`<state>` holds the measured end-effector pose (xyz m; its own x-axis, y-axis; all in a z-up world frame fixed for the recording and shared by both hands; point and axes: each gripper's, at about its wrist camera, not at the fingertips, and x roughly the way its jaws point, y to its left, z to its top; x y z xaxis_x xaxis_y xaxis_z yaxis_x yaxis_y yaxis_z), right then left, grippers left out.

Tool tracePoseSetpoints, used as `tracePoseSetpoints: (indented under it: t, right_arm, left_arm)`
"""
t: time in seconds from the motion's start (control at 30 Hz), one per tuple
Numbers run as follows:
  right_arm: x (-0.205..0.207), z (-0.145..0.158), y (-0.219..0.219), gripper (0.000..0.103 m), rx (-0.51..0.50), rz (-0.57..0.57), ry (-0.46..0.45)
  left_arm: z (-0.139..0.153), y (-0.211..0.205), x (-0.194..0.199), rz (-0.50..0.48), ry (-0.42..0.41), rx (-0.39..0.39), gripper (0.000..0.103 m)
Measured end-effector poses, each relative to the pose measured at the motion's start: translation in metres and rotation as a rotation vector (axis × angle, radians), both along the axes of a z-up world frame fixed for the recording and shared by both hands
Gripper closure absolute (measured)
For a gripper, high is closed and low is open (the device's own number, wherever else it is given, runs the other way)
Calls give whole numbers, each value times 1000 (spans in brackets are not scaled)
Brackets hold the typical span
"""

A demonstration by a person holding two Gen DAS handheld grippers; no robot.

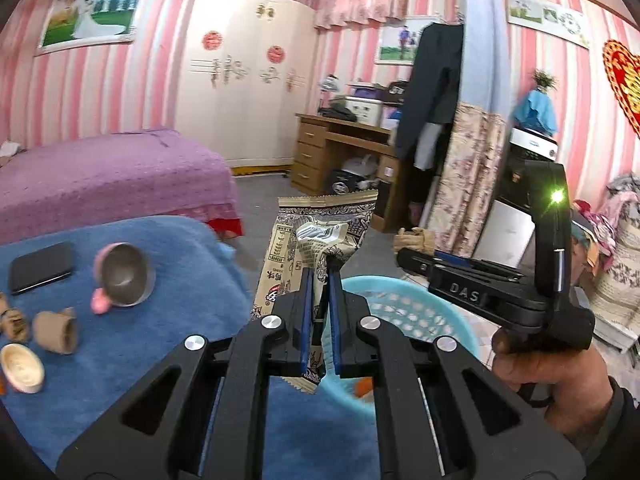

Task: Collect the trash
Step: 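Carry packet and brown paper to the wastebasket and open both tools over it, then grasp the orange lid with the left tool while the right grasps the cream round container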

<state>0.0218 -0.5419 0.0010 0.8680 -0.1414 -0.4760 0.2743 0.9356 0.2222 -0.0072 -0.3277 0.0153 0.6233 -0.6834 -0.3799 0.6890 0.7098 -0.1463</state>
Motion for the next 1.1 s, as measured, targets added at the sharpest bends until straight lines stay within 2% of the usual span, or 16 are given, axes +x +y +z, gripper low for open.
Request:
tracePoseSetpoints:
  t: [0.1, 0.2, 0.27, 0.3, 0.33, 0.57, 0.7, 0.73, 0.77, 0.93, 1.1]
  right_arm:
    - [-4, -4, -18, 70, 25, -33, -2]
    - [-8, -8, -31, 70, 46, -57, -6]
    - [-9, -10, -36, 70, 51, -64, -6]
    - [-9, -10, -38, 70, 51, -66, -6]
    - [-8, -11, -37, 70, 52, -66, -5]
    - [-6, -11, -29, 70, 42, -43, -3]
    - [-4, -10, -19, 65, 12, -43, 3]
    - [-2, -10, -15, 52, -11, -59, 16]
    - [-1, -10, -16, 35, -21, -67, 17]
    - [1, -6, -2, 33, -19, -67, -3]
    - [14, -1, 29, 33, -34, 0, 0]
  left_arm:
    - [-4, -23, -3, -43, 14, 4, 96]
    - [-10, -46, -3, -104, 67, 0, 93]
    - [-10, -53, -4, -98, 60, 8, 79]
    - [-10, -54, -3, -92, 66, 0, 58]
    - [-9, -52, -3, -79, 62, -22, 53]
    - [-6, -28, 15, -6, 91, -38, 51]
    - [-5, 3, 30, 83, 103, -26, 51]
    - [-2, 11, 32, 100, 98, -20, 51]
    - [0, 22, 34, 119, 92, -11, 51]
    - [10, 99, 51, 249, 65, 37, 51]
    - [7, 221, 75, 517, 64, 99, 40]
